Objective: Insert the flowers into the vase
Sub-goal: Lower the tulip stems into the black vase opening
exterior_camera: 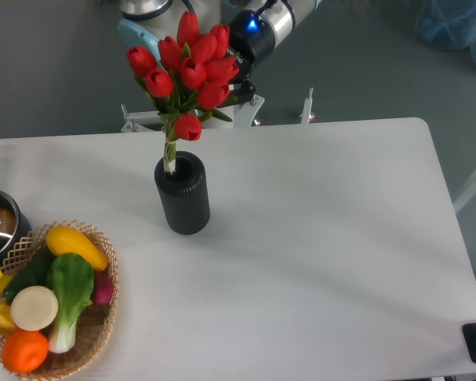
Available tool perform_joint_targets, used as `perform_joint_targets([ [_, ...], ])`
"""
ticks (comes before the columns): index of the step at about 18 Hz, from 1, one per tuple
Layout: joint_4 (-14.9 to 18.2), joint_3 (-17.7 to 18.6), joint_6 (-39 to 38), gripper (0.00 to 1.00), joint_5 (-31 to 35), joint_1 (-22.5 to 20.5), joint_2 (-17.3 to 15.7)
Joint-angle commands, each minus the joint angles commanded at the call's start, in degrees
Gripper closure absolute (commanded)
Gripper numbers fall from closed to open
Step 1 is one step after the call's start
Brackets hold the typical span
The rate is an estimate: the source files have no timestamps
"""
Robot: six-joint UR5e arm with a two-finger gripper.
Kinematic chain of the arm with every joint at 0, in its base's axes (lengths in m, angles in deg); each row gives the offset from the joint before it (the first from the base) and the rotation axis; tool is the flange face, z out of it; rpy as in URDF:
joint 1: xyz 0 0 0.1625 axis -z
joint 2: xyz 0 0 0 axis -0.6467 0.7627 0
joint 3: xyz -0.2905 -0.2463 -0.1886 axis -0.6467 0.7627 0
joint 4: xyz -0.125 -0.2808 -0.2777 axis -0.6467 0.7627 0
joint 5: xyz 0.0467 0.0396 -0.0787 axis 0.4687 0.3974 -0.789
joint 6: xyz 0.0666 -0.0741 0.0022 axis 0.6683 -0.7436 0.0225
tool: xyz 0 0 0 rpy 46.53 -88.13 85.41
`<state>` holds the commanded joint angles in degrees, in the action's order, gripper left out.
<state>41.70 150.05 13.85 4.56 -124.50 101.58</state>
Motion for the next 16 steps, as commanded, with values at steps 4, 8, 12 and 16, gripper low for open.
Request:
perform_joint_targets([
  [4, 0.18, 0.44, -0.09, 0.95, 0.26, -0.53, -0.62],
  [8, 0.18, 1.67, 0.09, 0.95, 0.53, -1.05, -0.88],
  [12, 0.09, 3.25, 0.26, 0.93, 2.63, -1.76, -0.97],
  [16, 0.17, 3.69, 0.97, 0.92, 4.31, -1.85, -0.79],
])
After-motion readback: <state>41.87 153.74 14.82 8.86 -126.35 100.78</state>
